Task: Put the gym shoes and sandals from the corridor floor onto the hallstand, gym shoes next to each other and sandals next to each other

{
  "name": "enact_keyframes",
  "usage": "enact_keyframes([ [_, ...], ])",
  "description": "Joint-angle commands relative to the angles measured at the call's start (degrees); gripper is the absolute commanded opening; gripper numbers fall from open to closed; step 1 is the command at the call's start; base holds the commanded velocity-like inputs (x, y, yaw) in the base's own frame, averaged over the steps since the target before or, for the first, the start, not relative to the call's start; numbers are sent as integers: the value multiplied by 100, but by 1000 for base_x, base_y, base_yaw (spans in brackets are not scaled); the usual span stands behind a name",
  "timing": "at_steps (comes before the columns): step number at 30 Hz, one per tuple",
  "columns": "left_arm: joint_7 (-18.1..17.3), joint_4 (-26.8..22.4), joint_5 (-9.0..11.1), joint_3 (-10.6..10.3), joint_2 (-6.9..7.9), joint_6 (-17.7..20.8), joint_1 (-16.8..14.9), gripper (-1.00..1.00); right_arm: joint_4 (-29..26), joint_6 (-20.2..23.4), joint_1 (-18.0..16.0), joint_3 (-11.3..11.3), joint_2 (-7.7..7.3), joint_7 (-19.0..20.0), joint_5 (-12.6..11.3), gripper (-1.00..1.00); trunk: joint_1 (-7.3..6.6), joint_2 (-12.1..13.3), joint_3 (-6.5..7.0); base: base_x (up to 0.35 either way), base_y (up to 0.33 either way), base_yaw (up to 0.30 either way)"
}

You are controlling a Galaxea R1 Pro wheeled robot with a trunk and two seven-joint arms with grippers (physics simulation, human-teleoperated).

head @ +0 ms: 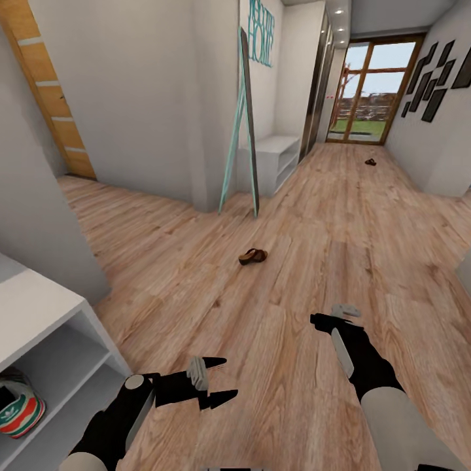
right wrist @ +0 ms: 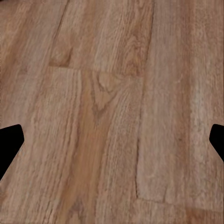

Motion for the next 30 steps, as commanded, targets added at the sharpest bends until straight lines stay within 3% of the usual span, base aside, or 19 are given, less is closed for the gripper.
enact_keyframes([
  [1, -5, -1, -9, -4, 1, -36, -3, 100, -8, 23, -1, 7, -2, -38, -57, 100, 2, -2, -5, 346, 0, 0],
  [9, -5, 6, -11, -4, -5, -36, -3, 100, -9, 23, -1, 6, -2, -38, -60, 100, 2, -2, -7, 346, -54, -36],
  [23, 174, 0, -10, 30, 7, -27, -4, 100, -14, 23, -1, 6, -2, -36, -40, 100, 2, -2, -37, 346, -113, -272],
  [26, 525, -24, -10, 37, 12, 3, -16, 100, -14, 23, -1, 6, -2, -37, -24, 100, 2, -2, -44, 346, -112, -282],
  [27, 878, -37, -9, 39, 20, 101, -33, 100, -16, 23, -1, 6, -2, -38, -21, 100, 2, -2, -46, 346, -109, -237],
  [30, 1336, -51, -9, 40, 28, 242, -55, 100, -17, 23, -1, 6, -2, -38, -19, 100, 2, -2, -50, 346, -104, -143],
])
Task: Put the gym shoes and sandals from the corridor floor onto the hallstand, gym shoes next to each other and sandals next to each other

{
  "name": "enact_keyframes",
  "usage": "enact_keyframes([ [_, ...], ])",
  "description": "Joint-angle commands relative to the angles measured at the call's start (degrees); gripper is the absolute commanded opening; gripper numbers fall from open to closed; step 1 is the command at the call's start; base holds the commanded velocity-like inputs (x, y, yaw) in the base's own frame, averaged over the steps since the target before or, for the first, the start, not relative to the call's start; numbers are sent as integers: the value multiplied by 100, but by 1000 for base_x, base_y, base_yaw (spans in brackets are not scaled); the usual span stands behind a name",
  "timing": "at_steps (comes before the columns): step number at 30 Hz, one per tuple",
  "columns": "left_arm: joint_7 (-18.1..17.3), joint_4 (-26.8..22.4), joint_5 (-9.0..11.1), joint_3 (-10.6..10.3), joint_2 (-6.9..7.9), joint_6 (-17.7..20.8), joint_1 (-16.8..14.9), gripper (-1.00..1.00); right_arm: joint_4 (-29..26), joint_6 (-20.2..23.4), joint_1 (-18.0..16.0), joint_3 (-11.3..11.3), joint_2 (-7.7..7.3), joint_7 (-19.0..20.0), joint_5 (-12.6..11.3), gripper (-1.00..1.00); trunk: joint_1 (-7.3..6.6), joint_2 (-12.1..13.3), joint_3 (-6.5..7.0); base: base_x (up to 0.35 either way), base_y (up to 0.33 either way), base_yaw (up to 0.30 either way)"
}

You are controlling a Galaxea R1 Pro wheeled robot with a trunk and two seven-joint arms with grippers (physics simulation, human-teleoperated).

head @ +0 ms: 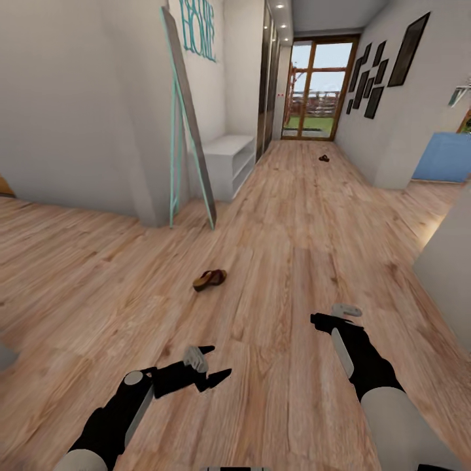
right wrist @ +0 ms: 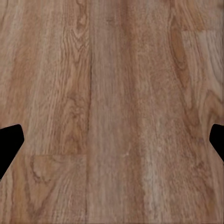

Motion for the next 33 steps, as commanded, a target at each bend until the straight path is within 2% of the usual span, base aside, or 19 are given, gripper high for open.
enact_keyframes([
  [1, 90, -15, -8, -8, 5, 8, -6, 100, -7, 22, -2, 7, -1, -38, -51, 100, 2, -2, -6, 346, -99, -70],
  [4, 481, -159, -8, -8, 17, 47, -20, 100, -12, 22, -2, 7, -1, -39, -46, 100, 2, -2, -7, 346, -95, -40],
  [6, 875, -406, -8, -8, 96, 71, -27, 100, -15, 22, -2, 7, -1, -42, -43, 100, 2, -2, -7, 346, -87, -12],
  [9, 1030, -556, -8, -8, 134, 77, -29, 100, -16, 22, -2, 7, -2, -40, -43, 100, 2, -2, -8, 347, -80, -6],
  [17, 1122, -653, -12, -9, 221, 84, -31, 100, -16, 23, -2, 7, -3, -39, -42, 100, 2, -2, -8, 339, 17, -1],
  [20, 1120, -657, -9, 21, 280, 90, -31, 100, -17, 22, -2, 7, -3, -40, -42, 100, 2, -2, -8, 296, 191, 0],
  [24, 1123, -658, -8, 108, 288, 91, -31, 100, -17, 22, -2, 7, -4, -39, -42, 100, 2, -2, -8, 279, 230, 0],
  [33, 1120, -659, -4, 148, 284, 91, -31, 100, -12, 22, -2, 7, -2, -36, -43, 100, 2, -2, -8, 261, 245, -30],
])
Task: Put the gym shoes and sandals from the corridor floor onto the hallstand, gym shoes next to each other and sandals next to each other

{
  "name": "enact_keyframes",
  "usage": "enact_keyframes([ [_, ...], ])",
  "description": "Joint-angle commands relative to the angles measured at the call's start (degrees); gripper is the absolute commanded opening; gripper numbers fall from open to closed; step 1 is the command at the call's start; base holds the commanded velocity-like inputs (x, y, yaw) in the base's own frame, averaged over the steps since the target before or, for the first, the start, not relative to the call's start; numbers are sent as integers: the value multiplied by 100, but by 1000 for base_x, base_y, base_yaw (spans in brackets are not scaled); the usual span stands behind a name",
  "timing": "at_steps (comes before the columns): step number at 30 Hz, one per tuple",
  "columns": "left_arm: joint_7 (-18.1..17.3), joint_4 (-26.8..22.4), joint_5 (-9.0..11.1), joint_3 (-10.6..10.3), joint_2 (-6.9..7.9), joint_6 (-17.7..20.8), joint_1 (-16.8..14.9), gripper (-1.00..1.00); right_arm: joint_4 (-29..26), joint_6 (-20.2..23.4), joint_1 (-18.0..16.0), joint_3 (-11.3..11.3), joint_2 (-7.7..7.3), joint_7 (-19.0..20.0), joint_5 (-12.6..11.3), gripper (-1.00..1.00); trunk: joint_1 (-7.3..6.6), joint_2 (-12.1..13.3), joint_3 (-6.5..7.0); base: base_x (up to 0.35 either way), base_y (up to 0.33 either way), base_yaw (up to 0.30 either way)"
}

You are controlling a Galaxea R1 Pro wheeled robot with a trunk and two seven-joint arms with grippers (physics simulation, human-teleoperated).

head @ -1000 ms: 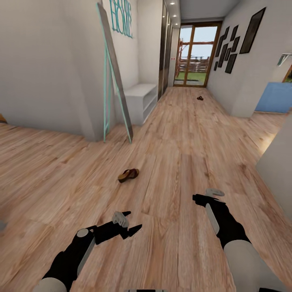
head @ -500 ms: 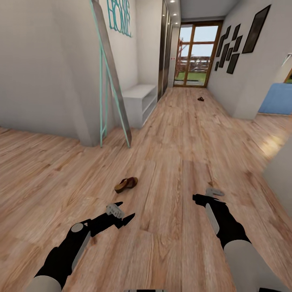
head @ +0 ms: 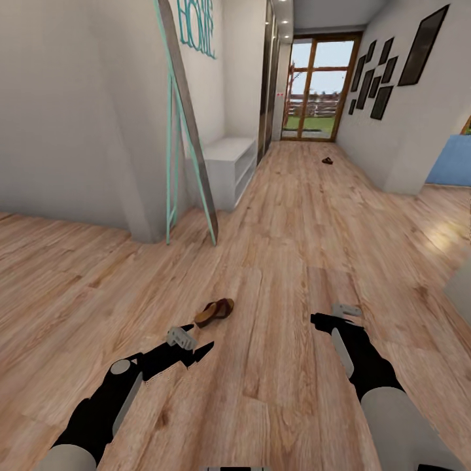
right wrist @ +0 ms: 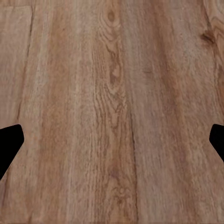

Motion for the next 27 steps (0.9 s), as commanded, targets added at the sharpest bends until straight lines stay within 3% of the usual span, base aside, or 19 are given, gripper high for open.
enact_keyframes([
  [1, -7, -3, -8, -6, 4, 0, -2, 100, -7, 25, -3, 5, 0, -37, -55, 100, 1, -2, -5, 242, 263, -208],
  [12, -5, -3, -11, -5, 4, -2, -2, 100, -8, 26, -3, 5, 0, -39, -50, 100, 1, -2, -5, 291, 185, -272],
  [21, 2, 5, -3, -5, -5, -1, -2, 100, -4, 25, -3, 5, 0, -38, -60, 100, 1, -2, -5, 329, 147, -31],
  [24, 73, 6, -64, 22, 94, 17, 34, 100, 4, 16, -3, 26, -22, -35, -50, 100, 1, -2, -5, 153, 0, 0],
  [27, 73, 6, -64, 22, 100, 17, 34, 100, 4, 16, -3, 25, -23, -35, -50, 100, 1, -2, -5, 154, 0, 0],
])
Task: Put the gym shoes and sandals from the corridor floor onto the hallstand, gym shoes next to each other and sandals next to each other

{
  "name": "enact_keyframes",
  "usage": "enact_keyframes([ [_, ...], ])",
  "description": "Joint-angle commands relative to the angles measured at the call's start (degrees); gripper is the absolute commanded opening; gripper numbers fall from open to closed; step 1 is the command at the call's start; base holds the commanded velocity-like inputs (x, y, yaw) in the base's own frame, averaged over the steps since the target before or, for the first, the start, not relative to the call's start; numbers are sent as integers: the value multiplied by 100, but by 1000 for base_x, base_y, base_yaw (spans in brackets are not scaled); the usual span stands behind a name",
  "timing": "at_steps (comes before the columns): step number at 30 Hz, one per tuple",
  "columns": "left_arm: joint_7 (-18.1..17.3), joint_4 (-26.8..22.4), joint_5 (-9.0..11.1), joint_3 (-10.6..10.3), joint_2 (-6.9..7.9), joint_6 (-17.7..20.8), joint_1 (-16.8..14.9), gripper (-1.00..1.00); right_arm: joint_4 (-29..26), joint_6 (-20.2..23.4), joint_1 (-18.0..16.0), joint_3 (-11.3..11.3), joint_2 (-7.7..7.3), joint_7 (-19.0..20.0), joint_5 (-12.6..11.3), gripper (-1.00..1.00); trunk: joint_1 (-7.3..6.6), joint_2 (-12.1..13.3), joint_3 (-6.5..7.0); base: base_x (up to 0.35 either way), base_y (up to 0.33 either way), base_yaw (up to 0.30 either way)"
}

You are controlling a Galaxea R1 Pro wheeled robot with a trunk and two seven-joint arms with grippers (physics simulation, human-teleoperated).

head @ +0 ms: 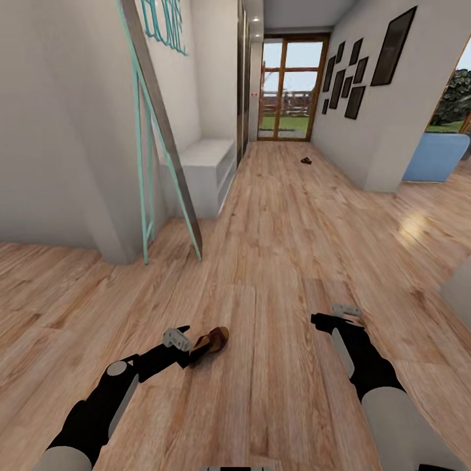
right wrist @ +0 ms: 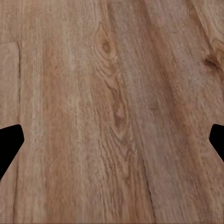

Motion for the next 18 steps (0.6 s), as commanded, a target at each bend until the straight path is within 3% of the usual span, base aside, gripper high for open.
enact_keyframes([
  [1, -3, -1, -20, -6, 9, 1, -2, 100, -9, 23, -2, 6, 1, -36, -51, 100, 1, -2, -5, 165, 0, 0],
  [7, 168, 47, -201, -10, 138, 1, -2, 100, -41, 32, -2, -8, 4, -37, -51, 100, 1, -2, -5, 228, 14, 0],
  [13, 360, 48, -395, -20, 140, 1, -2, 100, -42, 32, -2, 2, 5, -37, -51, 100, 1, -2, -5, 310, 80, 0],
  [18, 488, 109, -470, -18, 143, -5, -2, 100, -43, 32, -2, 4, 5, -37, -51, 100, 1, -2, -5, 153, 37, 0],
])
